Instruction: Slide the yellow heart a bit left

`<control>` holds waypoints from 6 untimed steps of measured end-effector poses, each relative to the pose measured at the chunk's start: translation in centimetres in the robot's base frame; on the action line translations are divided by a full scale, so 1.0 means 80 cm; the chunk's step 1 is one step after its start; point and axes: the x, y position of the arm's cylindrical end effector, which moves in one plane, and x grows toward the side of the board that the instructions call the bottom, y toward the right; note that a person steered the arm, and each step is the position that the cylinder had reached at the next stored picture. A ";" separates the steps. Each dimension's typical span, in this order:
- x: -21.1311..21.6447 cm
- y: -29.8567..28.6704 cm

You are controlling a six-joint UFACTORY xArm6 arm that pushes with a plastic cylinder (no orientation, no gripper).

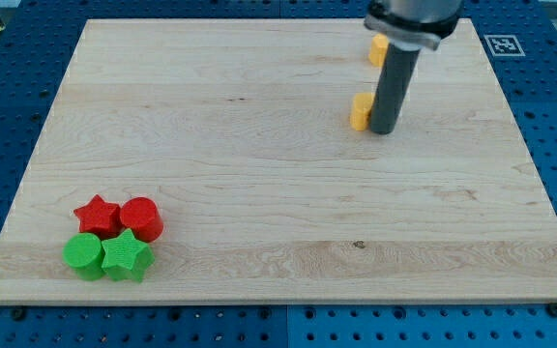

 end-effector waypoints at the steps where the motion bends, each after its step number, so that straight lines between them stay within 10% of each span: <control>1: 0.001 -0.006; 4: -0.029 0.043; 6: -0.026 -0.094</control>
